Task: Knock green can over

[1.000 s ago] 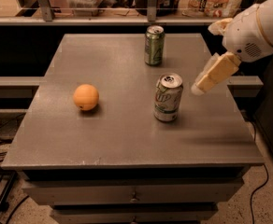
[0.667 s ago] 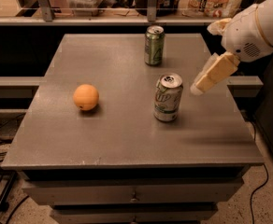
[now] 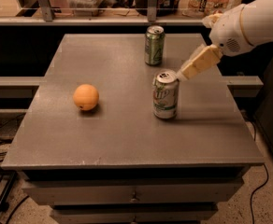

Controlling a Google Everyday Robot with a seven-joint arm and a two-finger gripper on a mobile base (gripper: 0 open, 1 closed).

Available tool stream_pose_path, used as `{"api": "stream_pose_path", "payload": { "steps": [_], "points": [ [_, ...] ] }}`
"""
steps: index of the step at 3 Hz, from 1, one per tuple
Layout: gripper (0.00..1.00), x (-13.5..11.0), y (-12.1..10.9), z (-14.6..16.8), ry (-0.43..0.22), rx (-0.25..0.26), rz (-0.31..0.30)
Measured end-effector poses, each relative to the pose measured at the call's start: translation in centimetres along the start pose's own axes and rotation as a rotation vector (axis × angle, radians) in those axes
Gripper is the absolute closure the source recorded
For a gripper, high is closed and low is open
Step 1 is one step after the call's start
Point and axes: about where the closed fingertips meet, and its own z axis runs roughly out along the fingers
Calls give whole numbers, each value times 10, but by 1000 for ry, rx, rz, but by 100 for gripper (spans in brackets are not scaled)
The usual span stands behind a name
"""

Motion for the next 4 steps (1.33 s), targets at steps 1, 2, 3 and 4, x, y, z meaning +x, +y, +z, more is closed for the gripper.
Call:
{"api": "stream_pose_path", "payload": {
  "steps": [1, 2, 3, 4],
  "points": [
    [0, -3, -21, 4, -47, 52, 17],
    [0, -7, -32, 20, -95, 59, 31],
    [0, -9, -37, 46, -141, 33, 57],
    [0, -11, -37, 77, -191, -7, 96]
  ]
}}
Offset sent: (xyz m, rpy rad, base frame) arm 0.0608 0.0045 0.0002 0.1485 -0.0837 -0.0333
